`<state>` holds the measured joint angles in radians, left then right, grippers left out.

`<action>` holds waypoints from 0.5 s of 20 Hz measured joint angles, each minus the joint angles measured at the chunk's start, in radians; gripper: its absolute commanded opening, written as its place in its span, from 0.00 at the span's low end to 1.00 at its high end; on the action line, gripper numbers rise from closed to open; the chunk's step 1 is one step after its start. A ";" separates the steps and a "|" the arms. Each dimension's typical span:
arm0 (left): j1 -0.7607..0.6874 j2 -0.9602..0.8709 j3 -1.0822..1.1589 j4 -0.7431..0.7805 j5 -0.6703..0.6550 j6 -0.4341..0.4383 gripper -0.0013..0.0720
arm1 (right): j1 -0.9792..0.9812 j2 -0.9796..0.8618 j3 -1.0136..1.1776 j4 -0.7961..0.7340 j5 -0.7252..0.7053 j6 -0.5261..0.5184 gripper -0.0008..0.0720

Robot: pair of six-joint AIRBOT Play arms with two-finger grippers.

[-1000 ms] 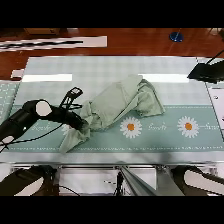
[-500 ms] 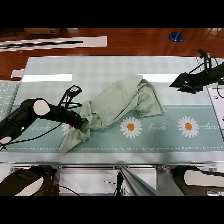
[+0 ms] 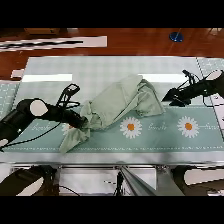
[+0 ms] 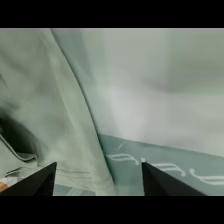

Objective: Fold the shirts.

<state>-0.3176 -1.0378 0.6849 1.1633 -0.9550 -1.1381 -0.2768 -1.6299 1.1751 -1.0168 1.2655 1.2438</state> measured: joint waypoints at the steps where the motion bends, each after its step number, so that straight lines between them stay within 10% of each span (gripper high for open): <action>1: 0.000 0.000 0.000 0.000 0.000 -0.004 0.05 | 0.000 -0.005 -0.013 0.005 0.000 -0.007 0.79; 6: 0.000 0.002 0.006 0.000 0.002 -0.018 0.05 | 0.019 -0.013 -0.055 0.028 0.008 -0.017 0.66; 10: 0.003 0.002 0.041 0.000 0.002 -0.018 0.05 | 0.097 -0.031 -0.068 0.019 -0.029 -0.010 0.04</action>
<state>-0.3149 -1.0363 0.7258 1.1633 -0.9531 -1.1564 -0.1795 -1.6604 1.1072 -0.9981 1.2362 1.2343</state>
